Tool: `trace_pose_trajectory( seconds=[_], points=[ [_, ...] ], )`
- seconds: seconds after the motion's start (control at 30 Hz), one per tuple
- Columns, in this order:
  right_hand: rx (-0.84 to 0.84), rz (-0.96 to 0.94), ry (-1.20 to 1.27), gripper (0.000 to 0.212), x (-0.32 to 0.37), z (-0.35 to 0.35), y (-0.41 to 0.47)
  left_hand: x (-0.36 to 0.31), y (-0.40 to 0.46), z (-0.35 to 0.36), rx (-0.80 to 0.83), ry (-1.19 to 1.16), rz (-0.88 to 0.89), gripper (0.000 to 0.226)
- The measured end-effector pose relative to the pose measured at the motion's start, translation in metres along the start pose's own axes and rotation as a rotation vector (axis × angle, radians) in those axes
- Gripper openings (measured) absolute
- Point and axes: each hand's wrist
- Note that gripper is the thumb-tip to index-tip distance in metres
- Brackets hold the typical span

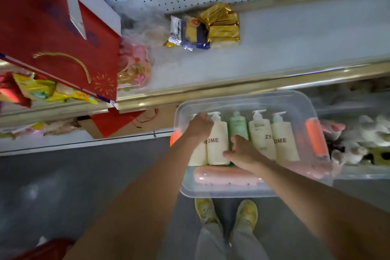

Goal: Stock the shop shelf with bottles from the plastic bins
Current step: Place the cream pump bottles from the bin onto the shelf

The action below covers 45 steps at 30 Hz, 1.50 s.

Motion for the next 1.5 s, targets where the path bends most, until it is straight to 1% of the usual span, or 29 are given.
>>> trace_pose_trajectory(
  seconds=[0.1,0.17,0.23,0.33,0.37,0.43,0.53,0.57,0.6,0.67,0.7,0.73,0.83,0.97,1.13,1.27,1.33,1.47,1.5],
  points=[
    [0.003,0.039,0.107,0.041,-0.003,0.016,0.016,0.000,0.018,0.003,0.049,0.140,-0.006,0.031],
    [-0.009,0.061,0.145,0.048,-0.005,0.025,0.024,-0.002,0.028,0.003,0.111,0.209,0.006,0.028],
    [-0.039,0.078,0.150,0.058,-0.005,0.034,0.030,-0.004,0.035,0.005,0.156,0.180,-0.007,0.020],
    [-0.123,0.065,0.132,0.083,-0.006,0.044,0.039,-0.001,0.043,0.008,0.177,0.167,-0.051,0.037],
    [-0.135,0.069,0.123,0.088,-0.005,0.046,0.040,0.001,0.044,0.008,0.185,0.153,-0.068,0.041],
    [-0.135,0.099,0.140,0.093,-0.002,0.046,0.041,0.004,0.046,0.007,0.190,0.145,-0.075,0.041],
    [-0.126,0.128,0.237,0.097,-0.002,0.041,0.041,0.004,0.045,0.000,0.255,0.093,-0.061,0.033],
    [-0.127,0.129,0.268,0.094,-0.001,0.039,0.039,0.003,0.044,-0.001,0.269,0.073,-0.054,0.031],
    [-0.122,0.128,0.312,0.088,0.000,0.037,0.036,0.002,0.042,-0.003,0.279,0.056,-0.045,0.029],
    [-0.103,0.133,0.405,0.064,0.003,0.030,0.027,0.001,0.038,-0.007,0.278,0.014,-0.030,0.030],
    [-0.081,0.133,0.449,0.055,0.004,0.026,0.023,0.001,0.036,-0.009,0.269,-0.010,-0.019,0.032],
    [-0.053,0.127,0.486,0.052,0.004,0.022,0.020,0.001,0.033,-0.011,0.257,-0.040,-0.009,0.035],
    [0.029,0.134,0.575,0.050,0.013,0.008,0.003,0.002,0.021,-0.021,0.219,-0.161,-0.011,0.038],
    [0.154,0.116,0.659,0.055,0.029,-0.008,-0.018,-0.004,-0.004,-0.042,0.223,-0.457,-0.015,0.036],
    [0.222,0.024,0.710,0.062,0.057,-0.032,-0.051,-0.019,-0.046,-0.078,0.231,-0.563,0.100,0.042],
    [0.289,-0.103,0.676,0.068,0.082,-0.056,-0.082,-0.040,-0.085,-0.110,0.129,-0.624,0.172,0.045],
    [0.288,-0.168,0.634,0.063,0.098,-0.066,-0.099,-0.051,-0.103,-0.127,0.076,-0.636,0.226,0.049],
    [0.203,-0.274,0.548,0.062,0.126,-0.083,-0.126,-0.076,-0.142,-0.160,-0.054,-0.691,0.294,0.056],
    [0.189,-0.302,0.534,0.058,0.132,-0.088,-0.133,-0.083,-0.152,-0.168,-0.082,-0.712,0.306,0.058]
  ],
)
Point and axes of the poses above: each hand's wrist, its own y-axis towards the middle knuckle, its own z-axis out of the palm, x = y × z, and after that the axes turned 13 degrees about y, right-handed
